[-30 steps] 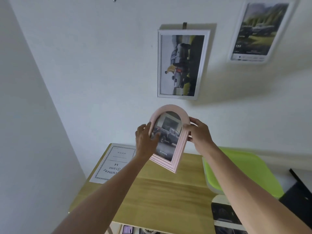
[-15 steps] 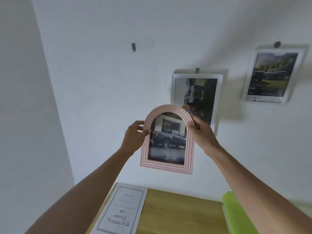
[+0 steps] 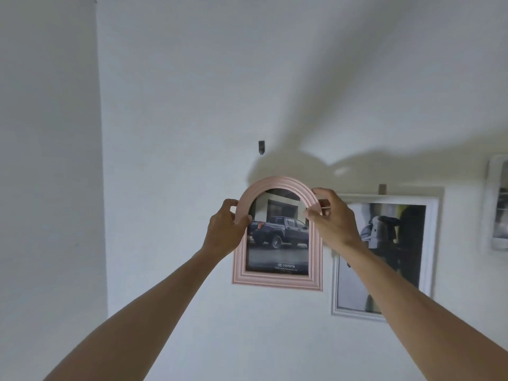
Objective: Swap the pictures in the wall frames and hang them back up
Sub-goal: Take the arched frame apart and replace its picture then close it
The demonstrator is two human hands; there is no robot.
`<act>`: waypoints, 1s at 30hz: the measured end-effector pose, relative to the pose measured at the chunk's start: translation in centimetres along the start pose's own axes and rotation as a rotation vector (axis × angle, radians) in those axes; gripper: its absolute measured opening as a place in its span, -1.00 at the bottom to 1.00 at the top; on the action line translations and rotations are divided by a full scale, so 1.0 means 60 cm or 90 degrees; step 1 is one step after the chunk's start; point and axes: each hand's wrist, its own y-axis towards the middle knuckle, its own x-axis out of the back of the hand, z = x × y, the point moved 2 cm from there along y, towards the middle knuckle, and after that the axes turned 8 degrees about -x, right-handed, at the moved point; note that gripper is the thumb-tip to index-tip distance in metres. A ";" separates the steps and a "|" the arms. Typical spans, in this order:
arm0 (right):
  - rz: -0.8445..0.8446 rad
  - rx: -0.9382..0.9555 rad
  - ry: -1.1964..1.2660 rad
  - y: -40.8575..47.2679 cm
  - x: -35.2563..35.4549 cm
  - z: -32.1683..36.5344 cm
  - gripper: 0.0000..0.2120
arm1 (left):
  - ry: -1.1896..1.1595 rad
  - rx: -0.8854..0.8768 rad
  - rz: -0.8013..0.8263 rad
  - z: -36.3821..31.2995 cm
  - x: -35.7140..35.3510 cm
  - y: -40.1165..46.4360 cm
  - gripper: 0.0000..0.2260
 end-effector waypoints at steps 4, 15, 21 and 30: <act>-0.037 0.039 -0.014 0.048 -0.026 0.042 -0.62 | 0.007 -0.022 -0.012 0.015 0.023 0.063 -0.67; -0.121 0.159 -0.134 0.132 -0.091 0.066 -0.58 | 0.027 -0.065 -0.079 0.070 0.045 0.155 -0.64; -0.194 0.178 -0.185 0.125 -0.108 0.057 -0.58 | 0.056 -0.124 -0.084 0.092 0.035 0.173 -0.80; -0.257 0.175 -0.268 0.122 -0.117 0.045 -0.62 | 0.109 -0.183 -0.108 0.103 0.023 0.180 -0.84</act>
